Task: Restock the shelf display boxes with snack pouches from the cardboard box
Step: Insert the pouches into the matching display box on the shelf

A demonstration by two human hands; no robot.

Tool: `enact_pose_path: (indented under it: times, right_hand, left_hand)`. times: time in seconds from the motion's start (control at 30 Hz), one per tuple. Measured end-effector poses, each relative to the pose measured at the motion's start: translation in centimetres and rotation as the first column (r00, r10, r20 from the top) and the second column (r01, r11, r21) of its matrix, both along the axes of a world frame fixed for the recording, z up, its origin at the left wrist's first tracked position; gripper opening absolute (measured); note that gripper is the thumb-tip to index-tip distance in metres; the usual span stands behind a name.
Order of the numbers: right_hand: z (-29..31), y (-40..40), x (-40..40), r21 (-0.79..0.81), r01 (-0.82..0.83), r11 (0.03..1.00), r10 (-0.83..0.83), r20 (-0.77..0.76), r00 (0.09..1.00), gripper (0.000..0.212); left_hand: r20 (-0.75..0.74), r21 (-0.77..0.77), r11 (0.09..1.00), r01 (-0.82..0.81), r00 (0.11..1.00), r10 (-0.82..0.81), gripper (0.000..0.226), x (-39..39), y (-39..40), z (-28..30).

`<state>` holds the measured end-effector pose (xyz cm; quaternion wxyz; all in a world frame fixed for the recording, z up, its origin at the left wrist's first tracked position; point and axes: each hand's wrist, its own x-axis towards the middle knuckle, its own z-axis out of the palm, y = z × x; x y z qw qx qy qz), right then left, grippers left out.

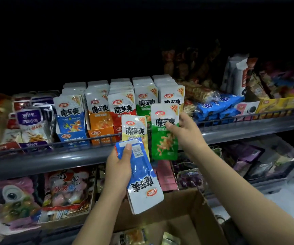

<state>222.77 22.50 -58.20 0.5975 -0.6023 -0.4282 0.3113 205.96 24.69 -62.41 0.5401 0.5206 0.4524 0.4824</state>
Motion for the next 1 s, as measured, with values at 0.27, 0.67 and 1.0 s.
enact_pose_path:
  times: [0.27, 0.67, 1.0]
  right_hand:
    - [6.9, 7.1, -0.8, 0.127, 0.018, 0.992, -0.051, 0.255, 0.966, 0.041]
    - [9.0, 8.1, -0.6, 0.025, 0.043, 0.999, -0.047, 0.786, 0.617, 0.043]
    - [9.5, 9.6, 0.7, -0.036, 0.197, 0.98, 0.05, 0.996, -0.068, 0.041]
  left_hand:
    - [0.055, -0.038, 0.995, -0.088, 0.994, 0.09, 0.015, -1.0, 0.9, 0.7]
    - [0.11, -0.074, 0.992, -0.105, 0.988, 0.112, 0.016, -1.8, 0.9, 1.2]
    - [0.108, -0.065, 0.995, -0.081, 0.99, 0.088, 0.014, -1.9, 0.5, 1.6]
